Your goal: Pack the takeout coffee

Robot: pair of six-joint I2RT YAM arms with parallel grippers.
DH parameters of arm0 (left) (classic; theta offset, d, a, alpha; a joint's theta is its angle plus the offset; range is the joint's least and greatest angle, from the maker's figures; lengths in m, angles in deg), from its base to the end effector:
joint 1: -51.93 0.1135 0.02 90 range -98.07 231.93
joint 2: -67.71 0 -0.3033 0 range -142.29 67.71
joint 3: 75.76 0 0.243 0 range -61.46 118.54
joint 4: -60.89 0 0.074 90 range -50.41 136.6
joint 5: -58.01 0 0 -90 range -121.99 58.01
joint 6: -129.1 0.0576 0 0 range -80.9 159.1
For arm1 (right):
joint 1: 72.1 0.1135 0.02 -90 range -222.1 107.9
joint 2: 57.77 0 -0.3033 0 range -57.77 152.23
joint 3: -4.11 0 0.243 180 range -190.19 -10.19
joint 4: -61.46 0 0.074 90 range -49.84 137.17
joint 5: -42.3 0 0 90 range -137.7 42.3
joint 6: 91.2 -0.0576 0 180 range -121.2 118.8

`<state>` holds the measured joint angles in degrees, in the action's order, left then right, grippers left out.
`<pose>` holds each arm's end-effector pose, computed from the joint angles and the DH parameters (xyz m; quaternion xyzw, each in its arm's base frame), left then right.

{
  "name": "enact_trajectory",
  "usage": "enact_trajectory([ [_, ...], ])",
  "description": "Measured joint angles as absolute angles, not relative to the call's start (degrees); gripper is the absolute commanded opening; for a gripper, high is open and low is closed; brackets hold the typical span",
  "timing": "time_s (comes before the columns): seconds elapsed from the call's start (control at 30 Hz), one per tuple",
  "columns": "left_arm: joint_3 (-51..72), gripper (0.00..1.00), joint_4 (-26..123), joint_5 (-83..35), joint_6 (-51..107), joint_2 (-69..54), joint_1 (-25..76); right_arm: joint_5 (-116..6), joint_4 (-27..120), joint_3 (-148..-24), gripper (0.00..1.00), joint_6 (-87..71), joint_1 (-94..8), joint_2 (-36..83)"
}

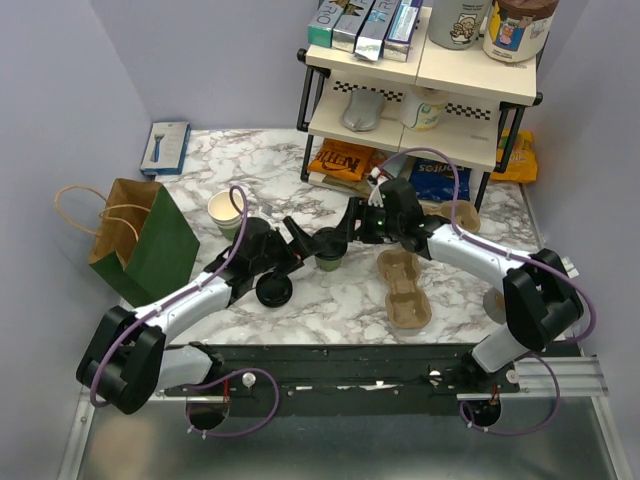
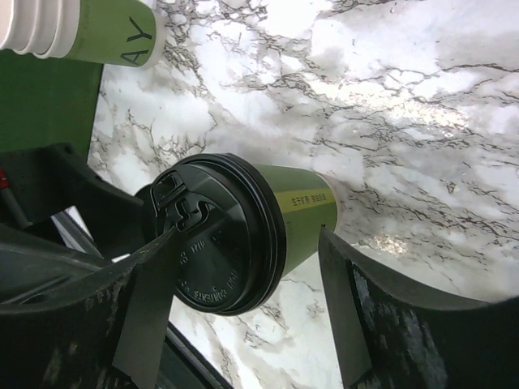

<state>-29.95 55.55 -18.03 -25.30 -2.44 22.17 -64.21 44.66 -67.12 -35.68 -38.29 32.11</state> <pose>0.2112 -0.1368 0.2343 -0.1972 0.8375 -0.4367 0.2627 0.2858 0.2111 0.2641 -0.0607 0.8800 0.3602 0.3037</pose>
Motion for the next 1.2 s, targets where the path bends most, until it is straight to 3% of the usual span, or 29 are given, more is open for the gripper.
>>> enact_trajectory([
  [0.33, -27.1, 0.97, 51.9, -20.0, -22.7, -1.3, 23.9, -66.5, 43.7, -64.9, 0.77, -37.2, -38.3, 29.2],
  [0.7, -26.9, 0.71, 57.1, -16.7, -22.0, -7.4, 26.7, -68.8, 47.3, -60.1, 0.69, -41.7, -38.0, 29.3],
  [1.07, -30.5, 0.51, 68.5, -11.9, -25.2, -10.3, 27.2, -68.1, 49.3, -59.8, 0.41, -44.3, -38.0, 29.3],
  [1.2, -32.8, 0.42, 72.4, -11.3, -26.8, -10.3, 27.6, -67.9, 50.9, -59.2, 0.37, -45.3, -38.1, 29.4],
])
